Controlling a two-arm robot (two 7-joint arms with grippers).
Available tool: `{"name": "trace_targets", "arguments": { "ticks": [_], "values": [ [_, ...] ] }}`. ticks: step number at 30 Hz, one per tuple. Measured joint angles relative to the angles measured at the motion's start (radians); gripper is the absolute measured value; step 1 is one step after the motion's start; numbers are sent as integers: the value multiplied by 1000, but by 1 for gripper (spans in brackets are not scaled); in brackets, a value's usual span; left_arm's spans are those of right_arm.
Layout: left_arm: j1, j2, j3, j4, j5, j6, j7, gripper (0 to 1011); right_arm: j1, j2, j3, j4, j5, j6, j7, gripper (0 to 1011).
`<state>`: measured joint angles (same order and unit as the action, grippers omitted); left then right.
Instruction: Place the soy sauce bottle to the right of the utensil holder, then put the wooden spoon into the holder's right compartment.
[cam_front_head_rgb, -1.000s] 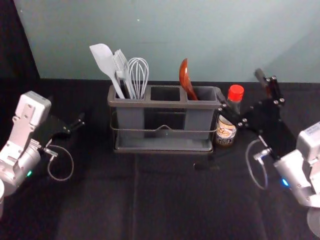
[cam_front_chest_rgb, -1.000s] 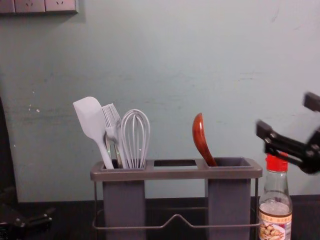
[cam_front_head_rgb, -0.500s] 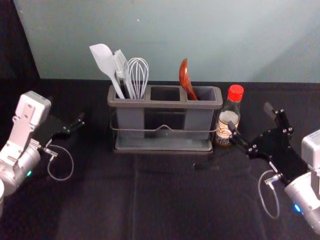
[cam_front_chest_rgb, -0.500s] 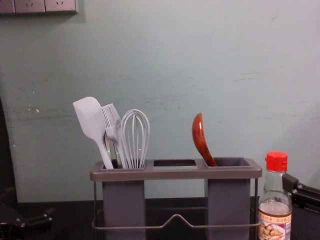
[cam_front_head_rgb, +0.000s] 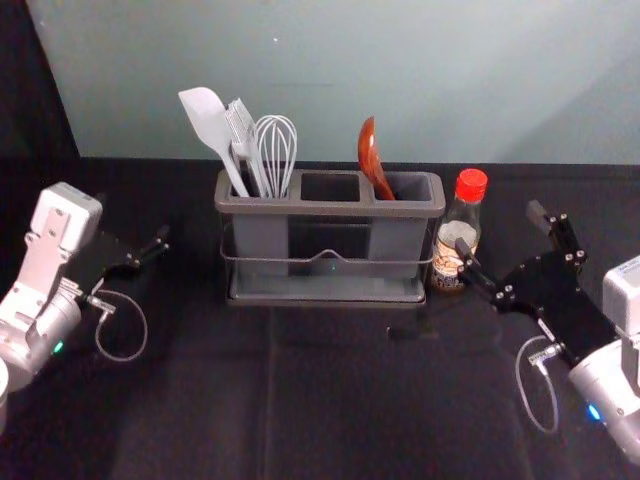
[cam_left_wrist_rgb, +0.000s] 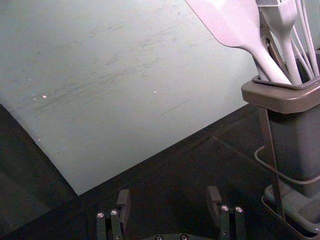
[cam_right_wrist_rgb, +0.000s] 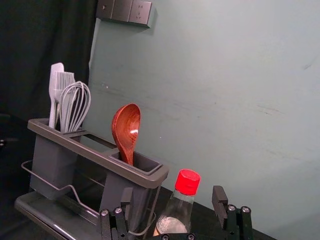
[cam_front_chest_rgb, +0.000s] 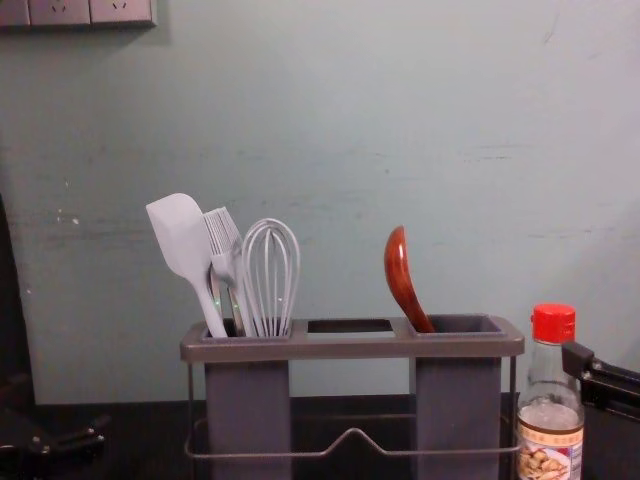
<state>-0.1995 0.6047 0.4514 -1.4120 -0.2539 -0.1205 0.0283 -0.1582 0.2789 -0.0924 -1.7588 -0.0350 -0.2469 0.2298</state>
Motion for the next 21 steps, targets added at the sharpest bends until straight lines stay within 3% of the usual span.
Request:
{"name": "trace_targets", "arguments": {
  "ticks": [12,21],
  "values": [
    [0,0,0,0,0,0,0,1005,-4,6,-4,32,-13,5,-13,1002],
    [0,0,0,0,0,0,0,1005,-7,2,52,105,-32,27,-71,1002]
  ]
}}
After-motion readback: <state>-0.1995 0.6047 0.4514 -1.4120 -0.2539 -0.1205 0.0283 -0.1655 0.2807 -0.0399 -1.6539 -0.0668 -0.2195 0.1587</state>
